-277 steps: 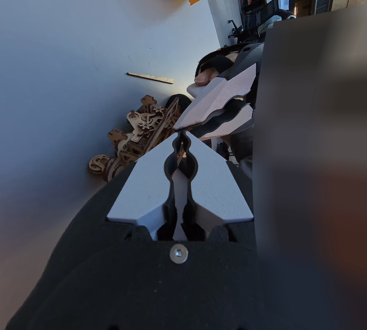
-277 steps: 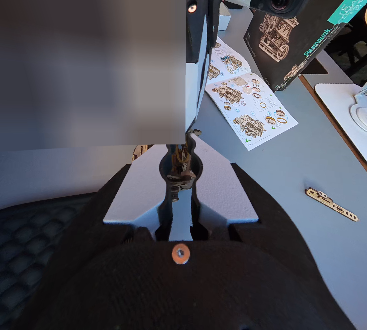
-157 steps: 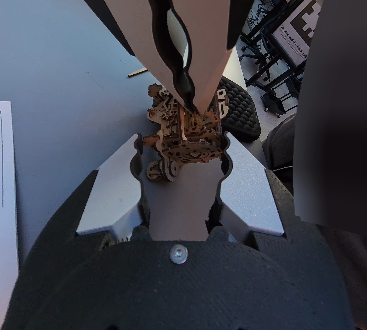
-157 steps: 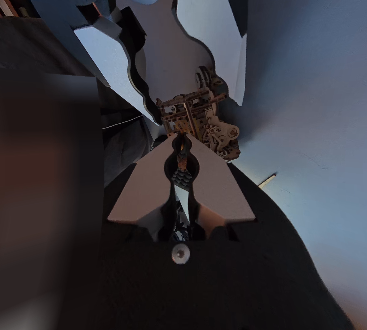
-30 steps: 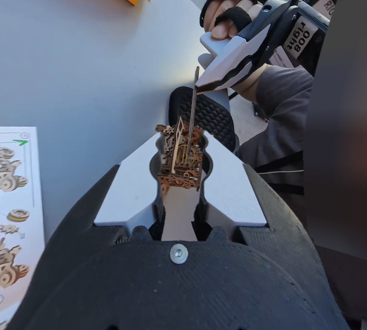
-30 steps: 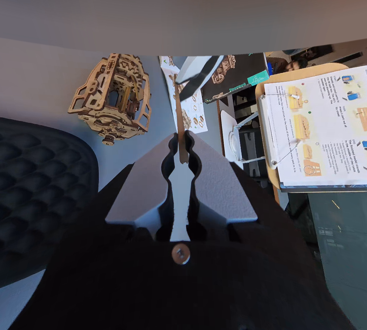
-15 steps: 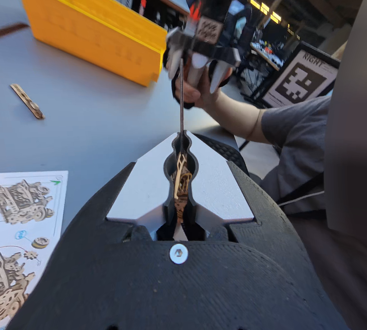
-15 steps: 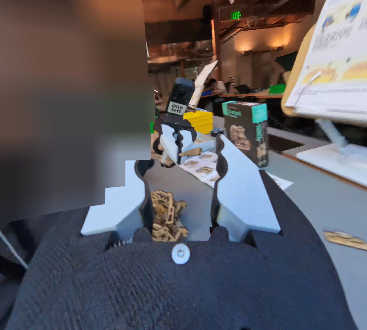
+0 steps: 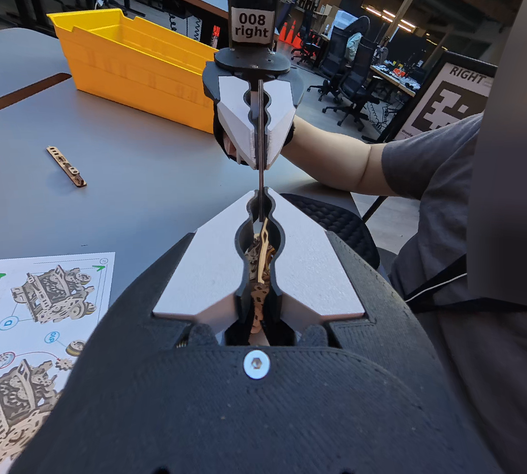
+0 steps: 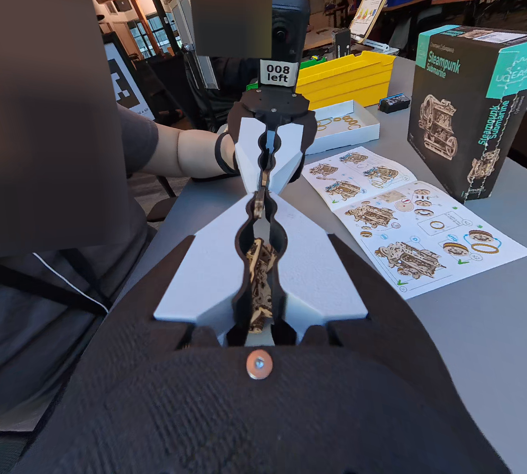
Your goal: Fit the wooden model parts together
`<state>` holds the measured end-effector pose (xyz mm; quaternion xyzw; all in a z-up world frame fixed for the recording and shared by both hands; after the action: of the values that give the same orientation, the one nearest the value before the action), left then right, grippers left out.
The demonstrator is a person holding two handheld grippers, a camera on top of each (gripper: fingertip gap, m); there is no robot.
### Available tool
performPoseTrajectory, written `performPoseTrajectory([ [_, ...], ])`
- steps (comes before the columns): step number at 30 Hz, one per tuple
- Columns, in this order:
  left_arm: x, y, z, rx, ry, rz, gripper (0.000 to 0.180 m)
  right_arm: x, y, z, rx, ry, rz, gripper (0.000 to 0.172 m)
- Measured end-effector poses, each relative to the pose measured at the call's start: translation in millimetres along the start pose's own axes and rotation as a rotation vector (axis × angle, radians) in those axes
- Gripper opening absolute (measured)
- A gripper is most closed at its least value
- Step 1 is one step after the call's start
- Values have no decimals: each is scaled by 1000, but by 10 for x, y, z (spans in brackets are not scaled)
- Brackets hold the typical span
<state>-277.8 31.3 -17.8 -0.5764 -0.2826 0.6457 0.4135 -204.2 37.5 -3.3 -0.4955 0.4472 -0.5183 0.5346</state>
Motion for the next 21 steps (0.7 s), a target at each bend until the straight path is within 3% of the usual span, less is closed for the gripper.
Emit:
performPoseTrajectory([
  [6, 77, 49, -11, 9, 5, 18, 0, -45, 31, -11, 22, -9, -18, 6],
  [12, 135, 112, -37, 30, -7, -11, 0, -61, 131, -3, 71, 3, 19, 0],
  [13, 127, 102, -22, 21, 6, -14, 15, -53, 127, 5, 82, 1, 37, 0],
  [14, 135, 98, 3, 20, 13, -10, 50, -44, 131, 23, 106, -4, 60, 0],
  [15, 139, 123, 41, 40, 30, -13, 68, -7, 131, 49, 127, -32, 91, 0],
  [18, 85, 262, 147, 92, 118, -15, 82, 125, 125, 122, 157, -98, 245, 1],
  [21, 101, 454, 119, 196, 109, -28, 99, 256, 169, 102, 239, -160, 337, 1],
])
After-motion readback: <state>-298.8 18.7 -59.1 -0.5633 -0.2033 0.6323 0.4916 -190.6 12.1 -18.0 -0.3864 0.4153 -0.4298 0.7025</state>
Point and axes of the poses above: each gripper's, where its closed fingertips meet, z back along the fingers, y out of its underside, x = y × z across the jaws, the point moved 4 cm from there along z, back along the fingers, and after that the axes turned 12 degrees about z, right-handed, at the moved point
